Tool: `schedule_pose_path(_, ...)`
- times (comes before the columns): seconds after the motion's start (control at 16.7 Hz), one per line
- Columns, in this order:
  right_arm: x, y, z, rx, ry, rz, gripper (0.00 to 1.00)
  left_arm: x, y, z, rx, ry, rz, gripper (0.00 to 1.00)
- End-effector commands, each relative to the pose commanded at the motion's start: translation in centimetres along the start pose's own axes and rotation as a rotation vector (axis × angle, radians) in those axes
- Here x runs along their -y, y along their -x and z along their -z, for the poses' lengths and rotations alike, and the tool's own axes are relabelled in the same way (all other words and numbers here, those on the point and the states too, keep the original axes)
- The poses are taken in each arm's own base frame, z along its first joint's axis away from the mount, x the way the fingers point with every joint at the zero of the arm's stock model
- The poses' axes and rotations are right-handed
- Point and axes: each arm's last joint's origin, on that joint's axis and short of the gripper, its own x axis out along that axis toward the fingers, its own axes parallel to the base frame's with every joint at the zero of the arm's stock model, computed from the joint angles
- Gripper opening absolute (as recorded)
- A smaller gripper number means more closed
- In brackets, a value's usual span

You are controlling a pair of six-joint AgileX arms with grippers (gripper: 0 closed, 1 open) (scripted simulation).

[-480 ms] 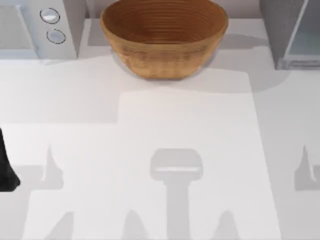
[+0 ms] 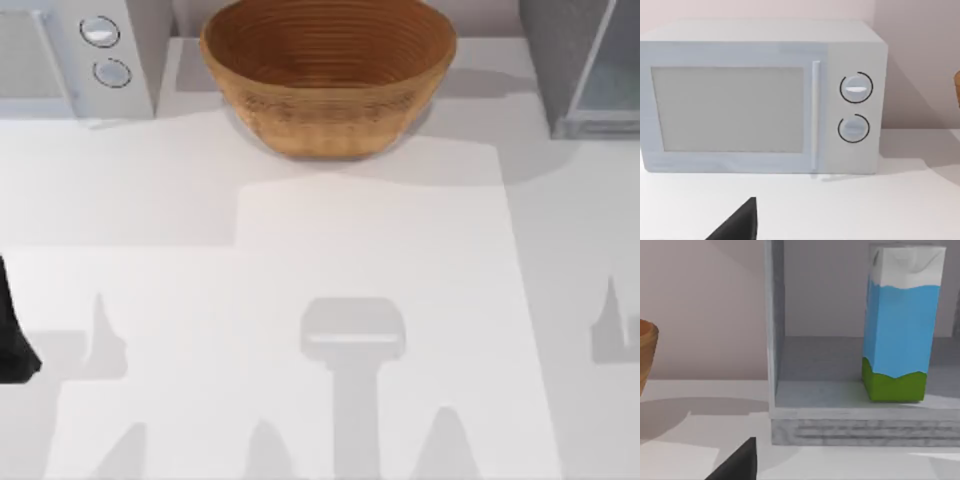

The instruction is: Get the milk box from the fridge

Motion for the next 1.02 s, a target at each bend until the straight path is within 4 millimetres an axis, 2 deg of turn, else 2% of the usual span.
schedule_pose_path(0.24, 1.3, -2.4, -0.5, -0.001, 0.004, 0.001, 1.0, 0.0, 0.0, 0.0, 0.0, 0.0, 0.0, 1.0)
schedule_pose_path(0.42, 2.8, -4.5, -0.2, -0.006, 0.006, 0.001, 1.0, 0.0, 0.0, 0.0, 0.0, 0.0, 0.0, 1.0)
schedule_pose_path(0.72, 6.0, -7.4, 2.2, -0.016, 0.002, -0.001, 1.0, 0.0, 0.0, 0.0, 0.0, 0.0, 0.0, 1.0)
schedule_pose_path(1.02, 8.5, -8.4, 5.1, -0.019, -0.002, -0.002, 1.0, 0.0, 0.0, 0.0, 0.0, 0.0, 0.0, 1.0)
